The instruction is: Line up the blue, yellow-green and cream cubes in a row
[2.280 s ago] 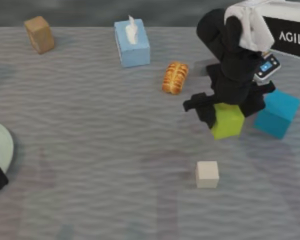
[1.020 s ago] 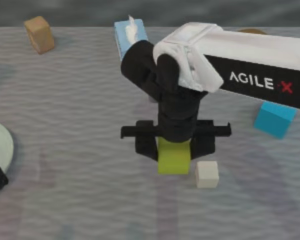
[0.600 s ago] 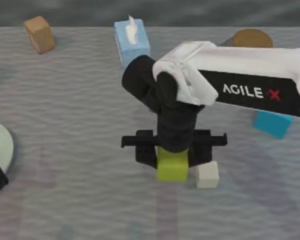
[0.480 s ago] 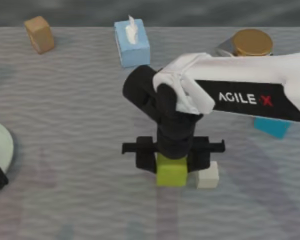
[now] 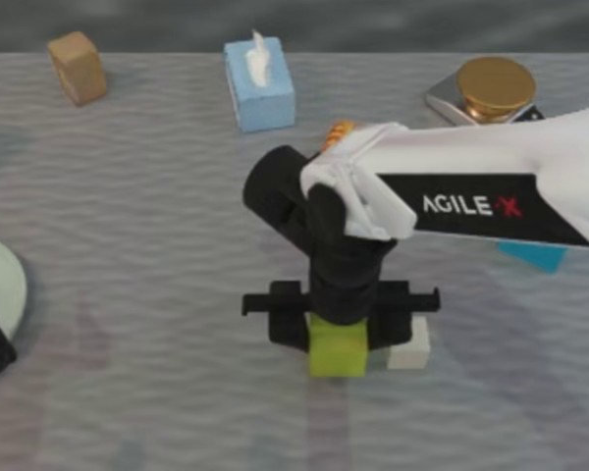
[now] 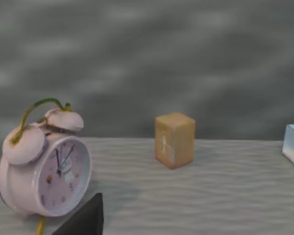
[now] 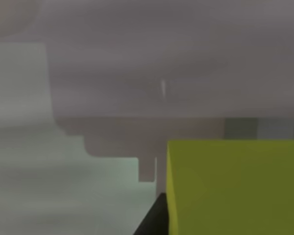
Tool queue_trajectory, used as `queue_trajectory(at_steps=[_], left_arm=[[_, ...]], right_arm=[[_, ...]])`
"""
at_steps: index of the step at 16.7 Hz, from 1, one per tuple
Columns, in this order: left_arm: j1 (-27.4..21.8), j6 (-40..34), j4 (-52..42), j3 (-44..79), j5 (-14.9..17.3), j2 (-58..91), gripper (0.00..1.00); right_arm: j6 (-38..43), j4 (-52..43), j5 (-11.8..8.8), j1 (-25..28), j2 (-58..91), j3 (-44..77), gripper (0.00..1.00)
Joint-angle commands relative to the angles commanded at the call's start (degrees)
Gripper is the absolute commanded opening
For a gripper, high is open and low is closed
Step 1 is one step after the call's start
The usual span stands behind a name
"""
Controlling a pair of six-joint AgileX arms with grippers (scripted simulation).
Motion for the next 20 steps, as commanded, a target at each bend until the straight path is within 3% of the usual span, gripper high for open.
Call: queue_trajectory(at_steps=[11, 20], left_arm=[[0.00, 0.00, 0.00, 0.00, 0.00, 0.00, 1.00], [0.00, 0.00, 0.00, 0.00, 0.00, 0.00, 1.00]], right_arm=[[0.00, 0.00, 0.00, 0.00, 0.00, 0.00, 0.98], [0.00, -0.01, 0.00, -0.12, -0.04, 0.01, 1.00]])
